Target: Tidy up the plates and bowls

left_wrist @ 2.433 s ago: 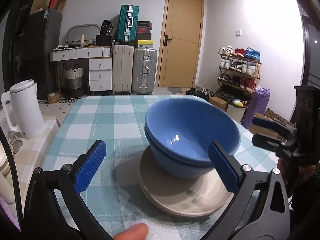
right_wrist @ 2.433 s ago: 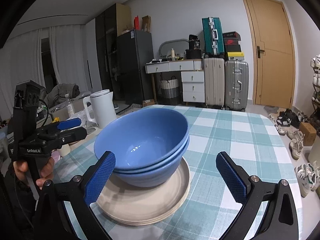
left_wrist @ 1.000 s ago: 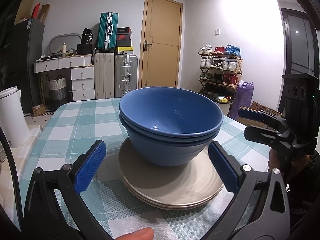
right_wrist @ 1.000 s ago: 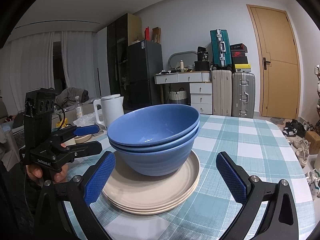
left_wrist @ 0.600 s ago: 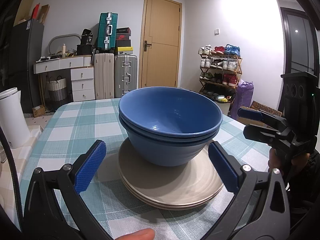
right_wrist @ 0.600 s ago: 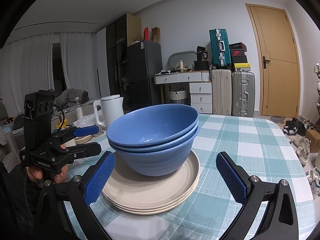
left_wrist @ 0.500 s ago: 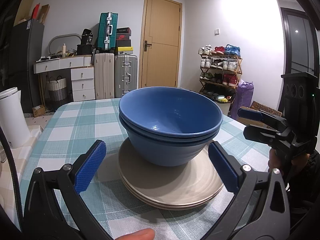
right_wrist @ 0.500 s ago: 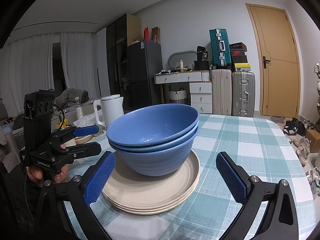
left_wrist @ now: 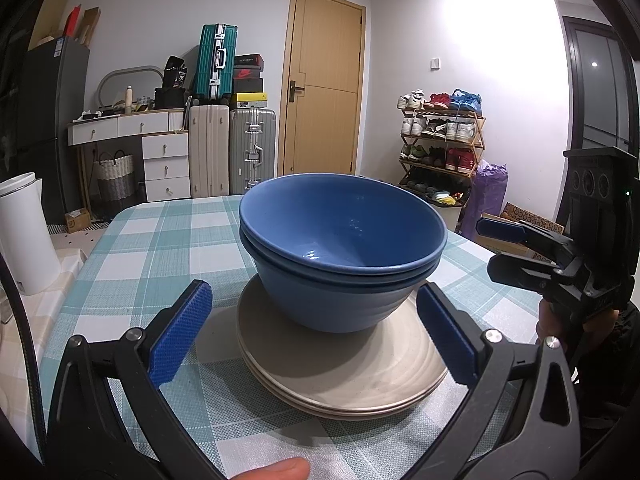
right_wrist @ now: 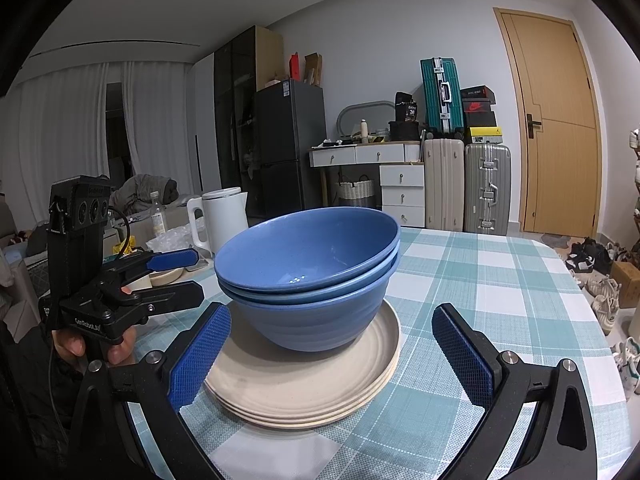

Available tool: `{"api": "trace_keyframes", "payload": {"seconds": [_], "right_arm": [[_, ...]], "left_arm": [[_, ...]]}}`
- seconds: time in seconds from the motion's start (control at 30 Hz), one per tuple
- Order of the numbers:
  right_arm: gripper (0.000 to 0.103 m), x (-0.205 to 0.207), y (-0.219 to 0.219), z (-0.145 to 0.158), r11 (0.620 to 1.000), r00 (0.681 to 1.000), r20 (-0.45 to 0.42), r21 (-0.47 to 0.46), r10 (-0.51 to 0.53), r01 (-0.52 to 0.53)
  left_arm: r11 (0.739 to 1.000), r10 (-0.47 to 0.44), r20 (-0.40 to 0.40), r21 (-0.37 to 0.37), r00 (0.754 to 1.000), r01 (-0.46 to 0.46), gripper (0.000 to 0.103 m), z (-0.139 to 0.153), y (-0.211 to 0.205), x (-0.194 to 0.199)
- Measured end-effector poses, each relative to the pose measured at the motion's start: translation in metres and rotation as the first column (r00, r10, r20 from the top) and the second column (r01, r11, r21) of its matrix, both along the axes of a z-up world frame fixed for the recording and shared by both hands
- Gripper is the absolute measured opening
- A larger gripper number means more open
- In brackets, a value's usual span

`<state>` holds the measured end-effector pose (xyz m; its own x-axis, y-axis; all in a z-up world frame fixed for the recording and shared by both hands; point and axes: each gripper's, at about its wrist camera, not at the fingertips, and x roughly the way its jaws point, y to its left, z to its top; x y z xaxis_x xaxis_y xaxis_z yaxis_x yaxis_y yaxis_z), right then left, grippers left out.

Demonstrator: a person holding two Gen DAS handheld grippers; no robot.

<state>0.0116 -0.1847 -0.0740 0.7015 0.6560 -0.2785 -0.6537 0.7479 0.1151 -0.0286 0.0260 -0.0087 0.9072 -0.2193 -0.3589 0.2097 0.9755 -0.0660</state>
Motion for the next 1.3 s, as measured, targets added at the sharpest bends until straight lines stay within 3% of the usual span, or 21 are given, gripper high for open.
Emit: {"api": "trace_keyframes", "payload": {"seconds": [1.3], "right_arm": [[0.103,0.0003,0.0027,-0.0014,1.000,1.000,-0.002,-0.006,0.005,-0.005]], "left_arm": [[1.000,0.000,0.000,-0.003,1.000,0.000,0.102,-0.0015,0.0007,0.0010]]}}
